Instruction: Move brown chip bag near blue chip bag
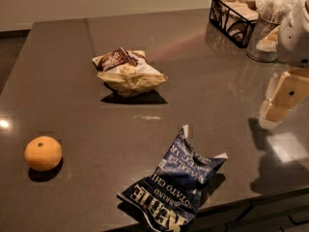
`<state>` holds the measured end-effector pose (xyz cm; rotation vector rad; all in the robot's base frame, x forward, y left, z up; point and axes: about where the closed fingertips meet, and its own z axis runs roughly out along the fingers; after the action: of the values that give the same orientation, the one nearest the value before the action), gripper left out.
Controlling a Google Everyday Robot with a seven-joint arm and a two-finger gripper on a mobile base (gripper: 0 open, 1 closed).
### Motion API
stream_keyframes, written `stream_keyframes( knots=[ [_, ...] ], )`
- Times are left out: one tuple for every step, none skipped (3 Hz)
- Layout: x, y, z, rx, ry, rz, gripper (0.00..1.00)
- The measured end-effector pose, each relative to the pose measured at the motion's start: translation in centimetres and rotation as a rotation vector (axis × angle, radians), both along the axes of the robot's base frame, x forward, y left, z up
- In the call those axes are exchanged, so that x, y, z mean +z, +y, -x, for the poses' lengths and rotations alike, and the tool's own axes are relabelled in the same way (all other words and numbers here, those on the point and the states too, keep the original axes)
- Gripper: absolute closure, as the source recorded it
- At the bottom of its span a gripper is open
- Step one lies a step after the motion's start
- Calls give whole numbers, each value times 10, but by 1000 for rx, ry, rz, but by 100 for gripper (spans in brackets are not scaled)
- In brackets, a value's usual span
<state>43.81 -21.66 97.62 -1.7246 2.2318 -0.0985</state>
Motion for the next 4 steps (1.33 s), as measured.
stream_keyframes(
  knots=[
    [0,0,-1,0,0,-1,0],
    [1,7,-15,-6,17,-29,0],
    [-4,39,-54,-16,31,-104,0],
    [-16,77,-91,-62,42,-198,0]
  ],
)
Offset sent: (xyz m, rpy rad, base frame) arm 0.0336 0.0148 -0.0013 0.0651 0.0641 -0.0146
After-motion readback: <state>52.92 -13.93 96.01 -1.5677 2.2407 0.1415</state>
